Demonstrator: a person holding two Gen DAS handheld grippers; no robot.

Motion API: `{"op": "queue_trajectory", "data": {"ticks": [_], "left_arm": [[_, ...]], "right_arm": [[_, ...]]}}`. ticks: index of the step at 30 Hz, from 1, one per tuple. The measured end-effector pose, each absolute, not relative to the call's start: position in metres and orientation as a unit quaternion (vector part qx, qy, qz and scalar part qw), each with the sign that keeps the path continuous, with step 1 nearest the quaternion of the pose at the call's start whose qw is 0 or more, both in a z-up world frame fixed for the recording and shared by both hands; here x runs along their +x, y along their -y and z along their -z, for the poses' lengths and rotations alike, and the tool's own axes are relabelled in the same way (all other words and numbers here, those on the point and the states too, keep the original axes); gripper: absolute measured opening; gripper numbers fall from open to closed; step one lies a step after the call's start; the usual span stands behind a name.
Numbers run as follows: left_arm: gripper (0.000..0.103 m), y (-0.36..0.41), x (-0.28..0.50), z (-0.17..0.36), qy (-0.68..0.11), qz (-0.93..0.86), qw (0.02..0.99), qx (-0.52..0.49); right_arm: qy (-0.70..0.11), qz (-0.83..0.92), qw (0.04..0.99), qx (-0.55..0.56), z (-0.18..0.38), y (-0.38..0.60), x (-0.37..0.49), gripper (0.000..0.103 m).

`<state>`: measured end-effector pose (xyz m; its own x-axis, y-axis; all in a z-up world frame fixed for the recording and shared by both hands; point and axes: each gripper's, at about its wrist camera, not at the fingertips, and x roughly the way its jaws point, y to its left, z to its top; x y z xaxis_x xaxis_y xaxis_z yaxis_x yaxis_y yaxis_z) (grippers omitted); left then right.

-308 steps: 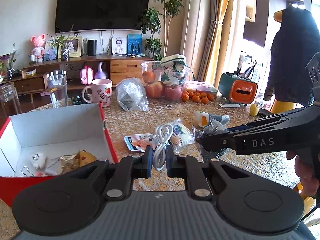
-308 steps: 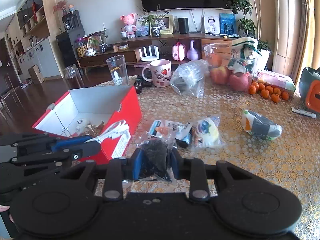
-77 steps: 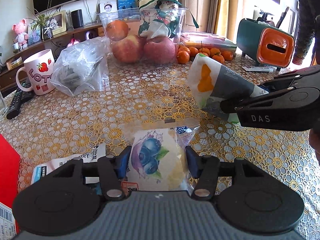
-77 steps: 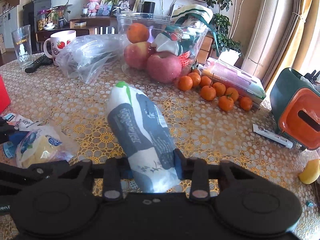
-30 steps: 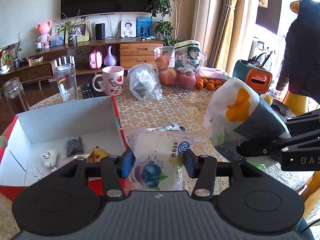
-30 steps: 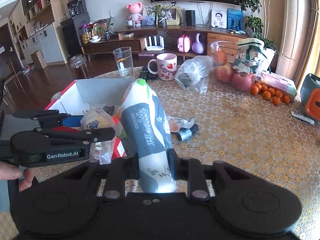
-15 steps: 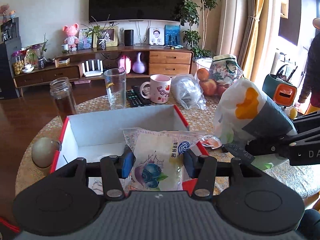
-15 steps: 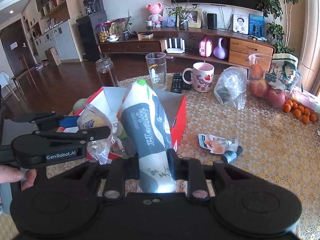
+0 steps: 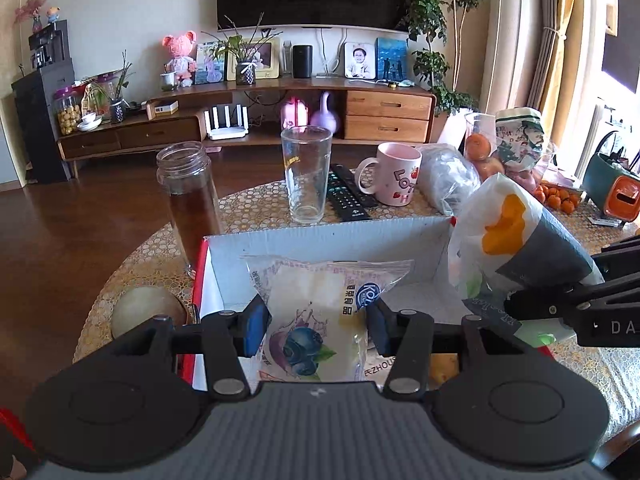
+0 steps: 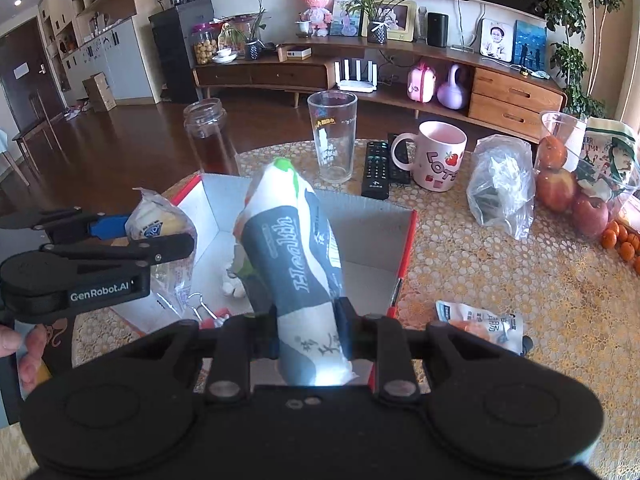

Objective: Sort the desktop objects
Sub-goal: 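Carry the blueberry bag and the bread roll with both tools over the box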

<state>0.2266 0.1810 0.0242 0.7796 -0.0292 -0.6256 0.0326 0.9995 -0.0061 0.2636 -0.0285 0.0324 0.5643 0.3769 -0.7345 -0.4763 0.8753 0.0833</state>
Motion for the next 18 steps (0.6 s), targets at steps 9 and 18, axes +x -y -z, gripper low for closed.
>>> {"op": "queue_trajectory", "data": {"ticks": [9,18], "left_arm": [[0.05,-0.186,0.262,0.007,-0.371,0.013,0.929,0.015],[0.05,-0.182,0.285,0.028,-0.396,0.015,0.918,0.027]], "right_arm": [[-0.413,-0.201,0.882,-0.104,0.004,0.002,0.306,0.025],[-0.427,-0.202,0.872,-0.132,0.028,-0.017,0.317,0.025]]}}
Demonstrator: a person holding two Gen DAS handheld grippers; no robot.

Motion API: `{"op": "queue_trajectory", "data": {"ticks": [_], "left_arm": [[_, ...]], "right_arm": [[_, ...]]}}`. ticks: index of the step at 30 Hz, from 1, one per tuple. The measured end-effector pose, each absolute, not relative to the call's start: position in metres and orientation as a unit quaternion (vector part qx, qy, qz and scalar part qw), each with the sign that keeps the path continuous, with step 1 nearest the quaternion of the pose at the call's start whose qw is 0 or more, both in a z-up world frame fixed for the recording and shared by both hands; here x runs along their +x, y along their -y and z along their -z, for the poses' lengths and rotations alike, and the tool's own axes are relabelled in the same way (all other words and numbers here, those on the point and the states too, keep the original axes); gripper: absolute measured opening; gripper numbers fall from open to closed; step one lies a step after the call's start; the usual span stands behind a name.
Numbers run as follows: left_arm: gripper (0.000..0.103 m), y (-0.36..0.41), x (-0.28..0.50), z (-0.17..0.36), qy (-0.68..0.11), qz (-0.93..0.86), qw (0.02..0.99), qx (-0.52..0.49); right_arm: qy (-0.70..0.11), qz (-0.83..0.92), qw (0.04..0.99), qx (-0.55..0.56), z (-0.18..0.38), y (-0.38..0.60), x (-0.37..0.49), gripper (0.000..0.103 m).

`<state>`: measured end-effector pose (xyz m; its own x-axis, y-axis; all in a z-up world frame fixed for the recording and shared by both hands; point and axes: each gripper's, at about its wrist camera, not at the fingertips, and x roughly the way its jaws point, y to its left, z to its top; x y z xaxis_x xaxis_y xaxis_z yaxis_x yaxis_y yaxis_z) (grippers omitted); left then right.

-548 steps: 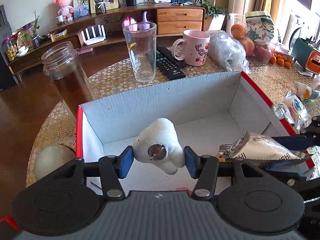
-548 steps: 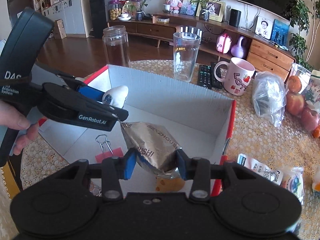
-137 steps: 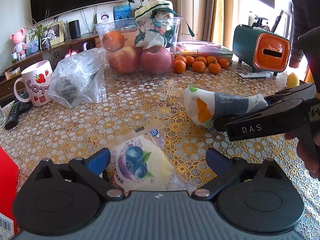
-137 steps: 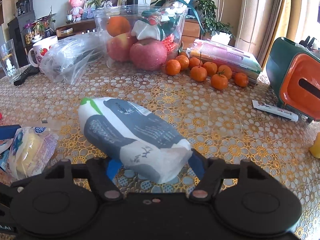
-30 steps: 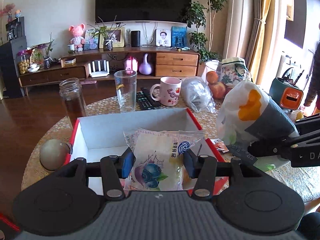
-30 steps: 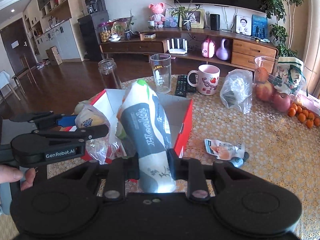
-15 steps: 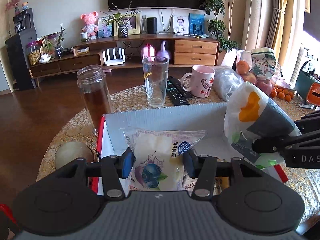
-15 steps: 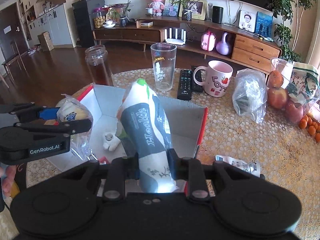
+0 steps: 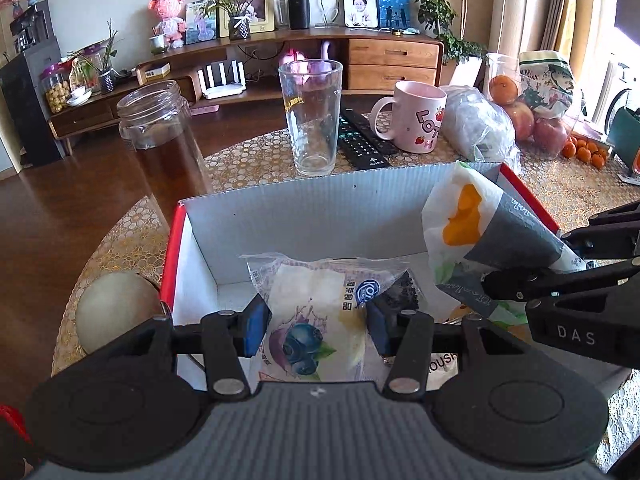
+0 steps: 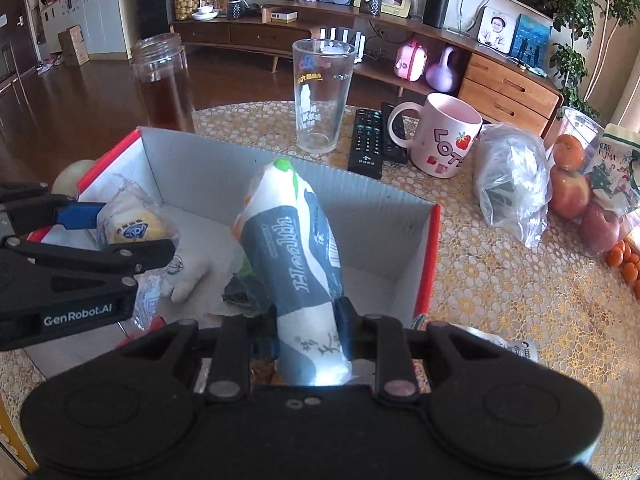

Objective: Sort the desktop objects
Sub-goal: 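Carry the blueberry bag and the bread roll with both tools over the box, then open the left tool to drop the blueberry bag while the right tool releases the roll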

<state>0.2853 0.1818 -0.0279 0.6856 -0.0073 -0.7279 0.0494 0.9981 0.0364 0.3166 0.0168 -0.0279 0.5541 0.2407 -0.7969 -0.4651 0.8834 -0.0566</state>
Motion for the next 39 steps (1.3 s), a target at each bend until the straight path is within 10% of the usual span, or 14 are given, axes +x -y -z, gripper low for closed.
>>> {"op": "queue_trajectory", "data": {"ticks": [10,14,39], "left_arm": [[0.052,-0.179,0.293,0.042,-0.422,0.011,0.906,0.026],[0.072,-0.178,0.287,0.037,-0.411,0.005,0.911,0.026],[0.072,-0.154,0.221,-0.019,-0.38,0.024,0.924,0.017]], "right_arm": [[-0.42,-0.208,0.869,-0.157,0.033,-0.022,0.315,0.042],[-0.414,-0.211,0.873,-0.148,0.028,-0.015,0.311,0.058],[-0.375,-0.246,0.887,-0.109,-0.03,0.035,0.244,0.065]]}}
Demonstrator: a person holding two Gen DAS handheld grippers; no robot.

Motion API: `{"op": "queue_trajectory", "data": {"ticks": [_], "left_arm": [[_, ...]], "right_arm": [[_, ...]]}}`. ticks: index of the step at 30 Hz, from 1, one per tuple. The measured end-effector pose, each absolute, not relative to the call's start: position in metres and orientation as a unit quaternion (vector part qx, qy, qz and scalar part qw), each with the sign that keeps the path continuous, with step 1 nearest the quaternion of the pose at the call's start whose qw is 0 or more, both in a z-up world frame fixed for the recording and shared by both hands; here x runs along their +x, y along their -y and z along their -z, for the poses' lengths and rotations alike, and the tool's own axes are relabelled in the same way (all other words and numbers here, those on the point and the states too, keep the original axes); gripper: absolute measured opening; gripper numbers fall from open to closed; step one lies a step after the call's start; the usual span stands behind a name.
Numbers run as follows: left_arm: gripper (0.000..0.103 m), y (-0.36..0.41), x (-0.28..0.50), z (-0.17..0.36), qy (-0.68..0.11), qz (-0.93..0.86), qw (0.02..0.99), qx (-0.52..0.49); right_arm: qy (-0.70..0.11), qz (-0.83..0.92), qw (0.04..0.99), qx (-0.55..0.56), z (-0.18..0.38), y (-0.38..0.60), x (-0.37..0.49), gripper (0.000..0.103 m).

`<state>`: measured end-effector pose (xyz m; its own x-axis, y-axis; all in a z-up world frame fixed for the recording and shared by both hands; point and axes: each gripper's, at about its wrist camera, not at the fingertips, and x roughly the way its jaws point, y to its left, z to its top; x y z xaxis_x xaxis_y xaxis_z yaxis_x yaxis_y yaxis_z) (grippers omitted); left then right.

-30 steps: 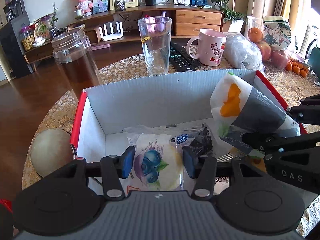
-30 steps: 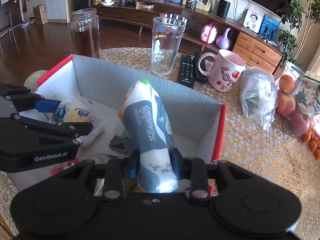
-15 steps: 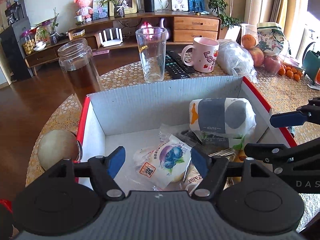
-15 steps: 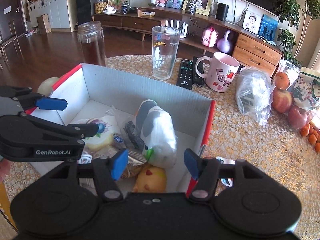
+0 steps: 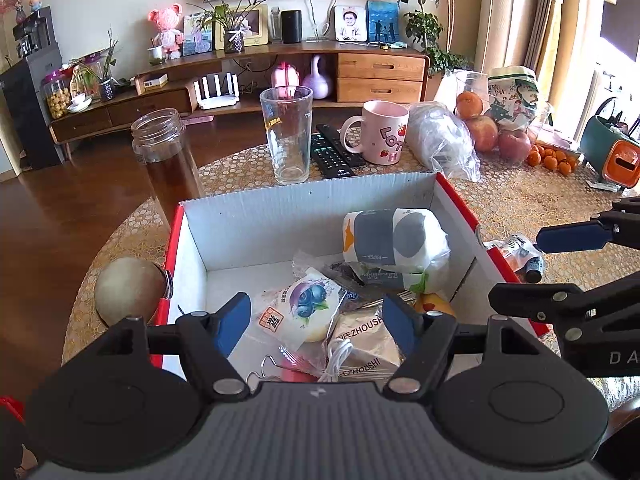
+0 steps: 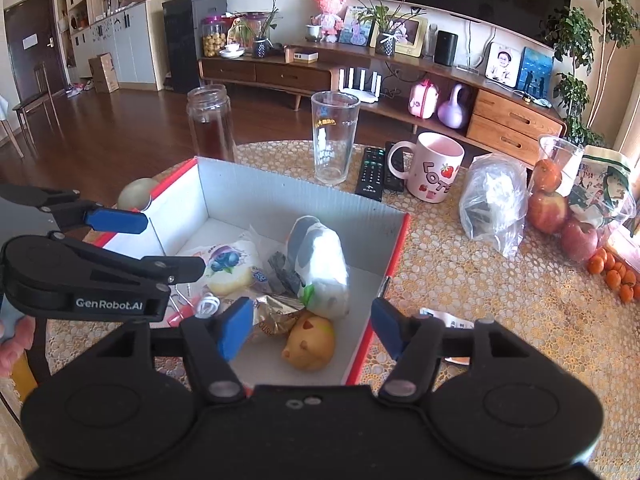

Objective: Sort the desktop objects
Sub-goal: 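Open the left tool to drop the blueberry bag while the right tool releases the roll, then withdraw both open tools from the box toward the remaining items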

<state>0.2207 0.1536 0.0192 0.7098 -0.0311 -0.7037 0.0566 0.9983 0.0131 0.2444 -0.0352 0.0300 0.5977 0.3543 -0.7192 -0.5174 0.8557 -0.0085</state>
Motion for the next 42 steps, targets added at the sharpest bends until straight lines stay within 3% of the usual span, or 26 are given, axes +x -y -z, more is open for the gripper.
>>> {"op": "queue_trajectory", "data": {"ticks": [9,15,17,30,42], "left_arm": [[0.08,-0.146,0.192,-0.03,-0.371,0.023,0.928,0.004],[0.092,-0.134,0.178,-0.031,-0.36,0.016,0.933,0.003],[0.103,-0.129,0.175,-0.031,-0.357,0.02,0.934,0.0],[0.103,-0.059,0.176,-0.022,-0.346,0.077,0.935,0.016],[0.103,0.012,0.216,-0.014,-0.357,0.121,0.926,0.024]], "right_arm": [[-0.362,-0.252,0.892,-0.1,-0.04,0.052,0.219,0.069],[-0.356,-0.243,0.899,-0.081,-0.044,0.078,0.206,0.078],[-0.355,-0.238,0.901,-0.077,-0.043,0.088,0.202,0.08],[-0.352,-0.188,0.915,-0.057,-0.017,0.183,0.196,0.091],[-0.347,-0.176,0.919,-0.071,0.019,0.229,0.21,0.092]]}}
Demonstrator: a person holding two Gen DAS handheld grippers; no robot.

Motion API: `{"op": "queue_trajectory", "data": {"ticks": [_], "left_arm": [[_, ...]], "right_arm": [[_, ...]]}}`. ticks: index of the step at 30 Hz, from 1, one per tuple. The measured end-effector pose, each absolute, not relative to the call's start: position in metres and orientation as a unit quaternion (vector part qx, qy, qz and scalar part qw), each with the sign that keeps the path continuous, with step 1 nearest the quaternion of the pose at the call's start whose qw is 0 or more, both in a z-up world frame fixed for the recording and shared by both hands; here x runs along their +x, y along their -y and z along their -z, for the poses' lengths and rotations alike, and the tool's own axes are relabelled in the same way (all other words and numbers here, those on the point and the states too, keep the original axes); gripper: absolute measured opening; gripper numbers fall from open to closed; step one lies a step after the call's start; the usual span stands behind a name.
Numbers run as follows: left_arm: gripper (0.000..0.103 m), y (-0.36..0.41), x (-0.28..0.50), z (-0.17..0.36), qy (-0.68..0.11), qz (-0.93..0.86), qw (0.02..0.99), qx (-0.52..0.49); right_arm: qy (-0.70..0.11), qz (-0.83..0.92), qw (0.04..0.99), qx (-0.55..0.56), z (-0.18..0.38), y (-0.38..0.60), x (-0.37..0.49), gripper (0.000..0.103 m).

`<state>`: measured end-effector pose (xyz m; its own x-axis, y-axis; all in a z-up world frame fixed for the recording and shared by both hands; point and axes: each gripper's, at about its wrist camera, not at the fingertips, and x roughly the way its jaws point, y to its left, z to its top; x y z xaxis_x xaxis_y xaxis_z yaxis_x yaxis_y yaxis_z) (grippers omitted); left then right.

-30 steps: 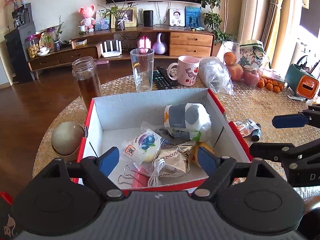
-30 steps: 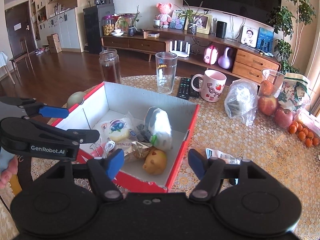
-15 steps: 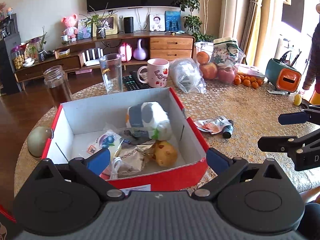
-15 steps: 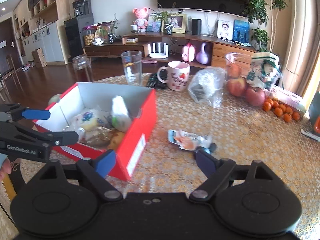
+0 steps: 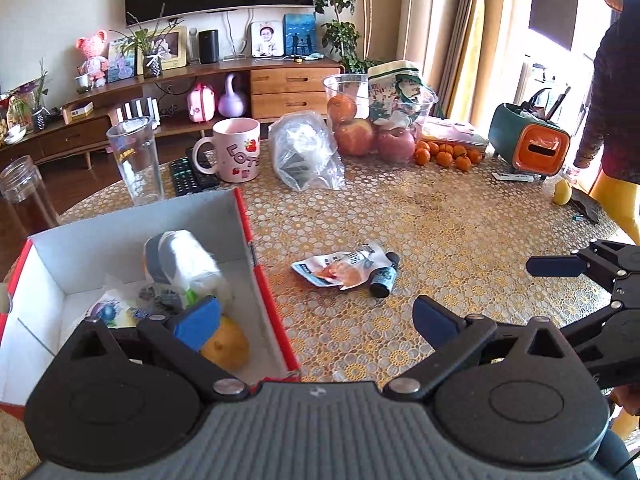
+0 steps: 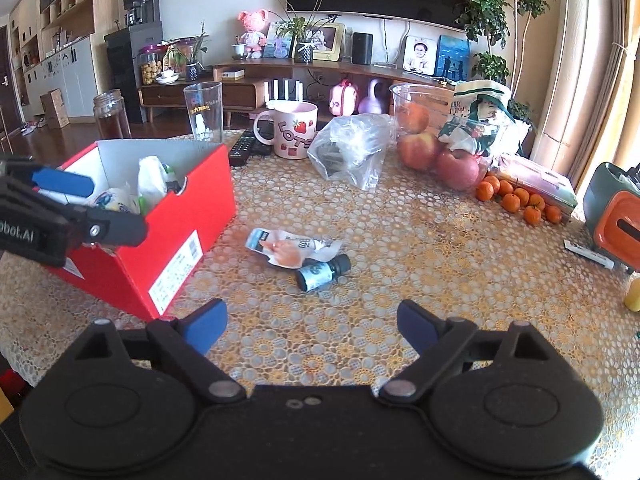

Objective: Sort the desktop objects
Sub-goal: 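Withdraw both open tools from the box toward the remaining items, then grasp the sausage snack packet with the left tool while the right tool grasps the small green-labelled bottle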

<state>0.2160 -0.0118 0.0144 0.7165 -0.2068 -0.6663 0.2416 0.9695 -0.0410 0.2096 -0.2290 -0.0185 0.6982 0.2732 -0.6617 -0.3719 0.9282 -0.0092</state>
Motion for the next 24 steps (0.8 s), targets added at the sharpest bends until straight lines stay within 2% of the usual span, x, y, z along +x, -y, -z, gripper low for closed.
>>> {"op": "queue_trajectory", "data": {"ticks": [11,24], "left_arm": [[0.103,0.063,0.279,0.001,-0.406,0.252,0.871,0.11],[0.103,0.055,0.335,0.025,-0.434,0.252,0.863,0.056]], "right_arm": [[-0.348,-0.204,0.91,-0.097,0.048,0.235,0.242,0.092],[-0.348,-0.243,0.899,-0.11,0.086,0.222,0.303,0.092]]}}
